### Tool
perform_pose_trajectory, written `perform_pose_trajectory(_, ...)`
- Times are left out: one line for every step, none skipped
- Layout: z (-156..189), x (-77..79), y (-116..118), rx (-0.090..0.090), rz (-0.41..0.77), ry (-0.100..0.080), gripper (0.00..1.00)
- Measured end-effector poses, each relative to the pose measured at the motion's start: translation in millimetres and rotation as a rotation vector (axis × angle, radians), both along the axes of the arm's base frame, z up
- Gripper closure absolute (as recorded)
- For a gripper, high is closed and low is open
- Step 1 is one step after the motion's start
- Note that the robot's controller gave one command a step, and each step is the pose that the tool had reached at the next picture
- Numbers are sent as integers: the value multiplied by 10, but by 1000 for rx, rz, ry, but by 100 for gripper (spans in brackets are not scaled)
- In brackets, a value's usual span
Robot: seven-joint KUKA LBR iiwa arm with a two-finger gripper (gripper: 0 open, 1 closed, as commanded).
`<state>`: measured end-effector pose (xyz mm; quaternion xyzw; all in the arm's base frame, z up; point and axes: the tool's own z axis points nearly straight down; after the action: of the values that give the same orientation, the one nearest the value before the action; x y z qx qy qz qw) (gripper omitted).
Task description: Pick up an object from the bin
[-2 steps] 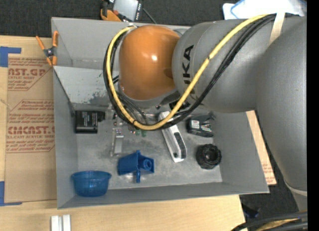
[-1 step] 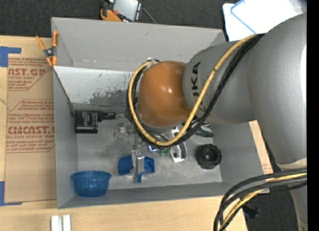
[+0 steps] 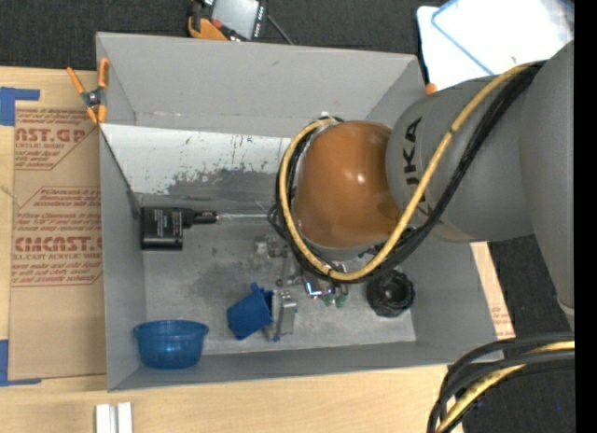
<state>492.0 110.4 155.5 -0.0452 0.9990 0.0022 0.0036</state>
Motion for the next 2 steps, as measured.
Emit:
perform_pose_trajectory(-576, 90, -62, -4, 155, 12, 0)
perform_pose_trajectory(-855, 38, -45, 2, 78, 0, 0)
